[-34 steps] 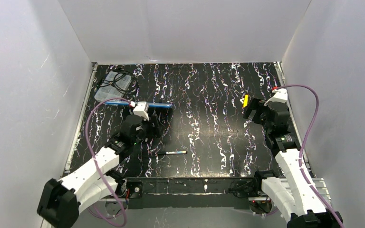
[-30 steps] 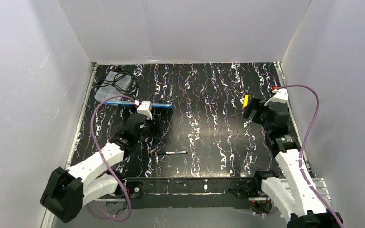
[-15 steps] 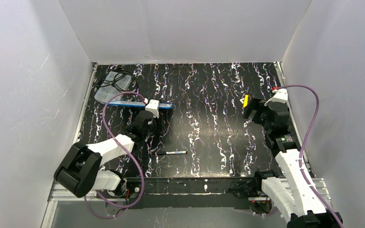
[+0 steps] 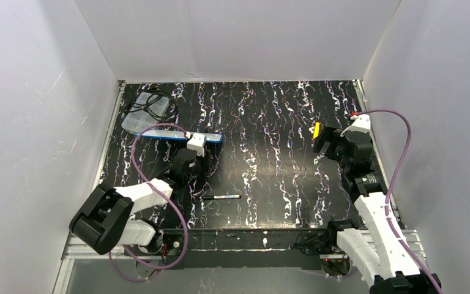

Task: Write a sentence on the whiteboard
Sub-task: Move the whiteboard to the center of the board.

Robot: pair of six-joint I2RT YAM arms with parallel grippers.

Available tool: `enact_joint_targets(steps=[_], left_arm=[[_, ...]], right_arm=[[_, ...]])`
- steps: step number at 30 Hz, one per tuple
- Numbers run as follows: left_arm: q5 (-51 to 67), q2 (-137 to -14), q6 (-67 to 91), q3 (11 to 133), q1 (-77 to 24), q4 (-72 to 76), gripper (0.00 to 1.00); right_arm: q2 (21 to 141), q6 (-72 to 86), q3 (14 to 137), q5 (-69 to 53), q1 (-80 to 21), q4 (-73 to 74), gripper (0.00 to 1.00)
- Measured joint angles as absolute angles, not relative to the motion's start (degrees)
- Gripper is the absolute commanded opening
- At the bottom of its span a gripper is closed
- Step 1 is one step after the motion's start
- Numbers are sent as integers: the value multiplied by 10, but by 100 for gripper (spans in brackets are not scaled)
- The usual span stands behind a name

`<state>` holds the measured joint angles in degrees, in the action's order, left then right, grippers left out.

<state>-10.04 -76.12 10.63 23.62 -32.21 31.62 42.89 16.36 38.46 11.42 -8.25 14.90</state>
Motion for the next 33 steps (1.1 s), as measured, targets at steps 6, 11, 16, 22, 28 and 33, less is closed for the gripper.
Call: enact_joint_targets(steps=[6,11,16,22,28,33], left_arm=[[-89,-681,123,201,-328,297,51],[-77,-563,175,202,-328,241,57],[-70,-491,223,269,-327,82,65],[-13,-474,243,447,-291,-130,76],[94,-507,231,598,-167,-257,82],[107,-538,193,663,-96,-312,91]], right_arm=[[430,164,385,114,-83,149,99],[435,156,384,57,-82,136,99],[479,136,384,-89,-91,80,99],[525,100,387,-160,-207,14,99],[606,49,391,-181,-381,-143,99],[725,-3,425,-186,-449,-236,99]])
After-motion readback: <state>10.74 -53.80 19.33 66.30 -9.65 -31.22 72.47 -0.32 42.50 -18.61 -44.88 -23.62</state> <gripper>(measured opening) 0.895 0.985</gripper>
